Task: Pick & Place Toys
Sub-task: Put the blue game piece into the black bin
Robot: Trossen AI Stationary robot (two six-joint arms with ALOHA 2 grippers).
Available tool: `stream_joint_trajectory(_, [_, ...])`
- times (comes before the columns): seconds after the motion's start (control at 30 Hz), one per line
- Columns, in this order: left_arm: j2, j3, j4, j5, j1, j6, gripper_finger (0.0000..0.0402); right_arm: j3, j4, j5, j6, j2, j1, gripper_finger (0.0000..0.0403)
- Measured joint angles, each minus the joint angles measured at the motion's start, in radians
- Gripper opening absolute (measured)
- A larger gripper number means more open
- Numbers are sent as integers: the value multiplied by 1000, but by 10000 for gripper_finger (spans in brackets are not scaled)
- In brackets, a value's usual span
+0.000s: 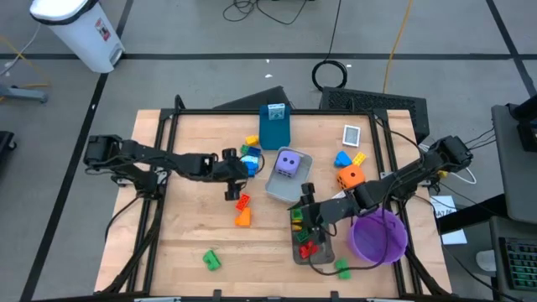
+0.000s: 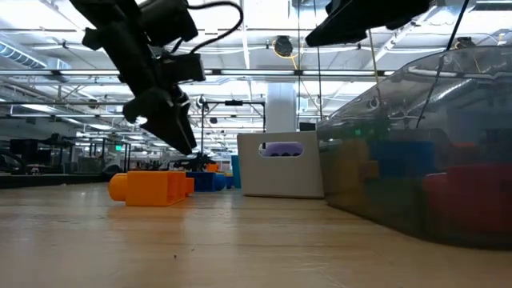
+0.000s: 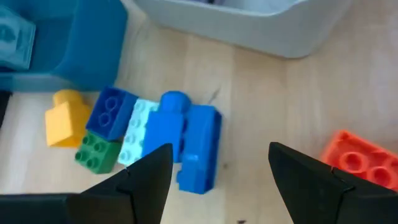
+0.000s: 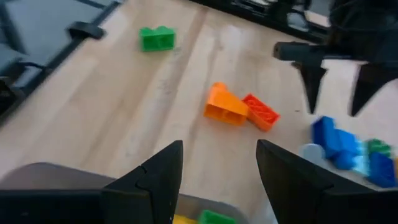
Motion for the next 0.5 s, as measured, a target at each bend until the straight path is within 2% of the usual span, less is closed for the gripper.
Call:
stream_joint_trajectory(0.23, [0,0,-46,177,137,17,271,0,-5,-1,-22,0,-63,199])
stream_joint_trajectory(0.5, [10,-24,4,239,182,20,271,0,-65,-1,-33,0,-133,199])
